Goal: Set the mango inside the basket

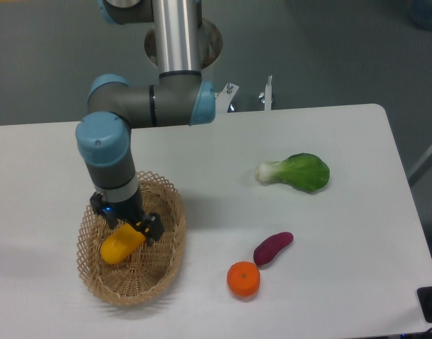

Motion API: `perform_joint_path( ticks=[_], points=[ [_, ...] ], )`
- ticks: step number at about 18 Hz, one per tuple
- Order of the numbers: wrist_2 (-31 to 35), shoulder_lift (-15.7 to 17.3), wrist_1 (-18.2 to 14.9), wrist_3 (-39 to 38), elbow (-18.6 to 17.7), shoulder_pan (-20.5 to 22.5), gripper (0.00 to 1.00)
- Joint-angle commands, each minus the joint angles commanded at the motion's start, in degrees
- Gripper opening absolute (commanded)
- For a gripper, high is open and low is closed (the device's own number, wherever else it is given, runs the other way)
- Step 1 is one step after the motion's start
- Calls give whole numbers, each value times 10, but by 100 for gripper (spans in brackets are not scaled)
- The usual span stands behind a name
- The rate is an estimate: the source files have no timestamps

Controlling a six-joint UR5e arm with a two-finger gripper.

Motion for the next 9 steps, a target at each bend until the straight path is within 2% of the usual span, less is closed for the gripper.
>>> perform_joint_path(
  ticks=[5, 7, 9],
  points=[
    [-8, 9, -12, 36, 65, 69, 100],
    [-18, 11, -21, 67, 77, 99, 100],
    [-23, 11, -45, 111, 87, 122, 100]
  ],
)
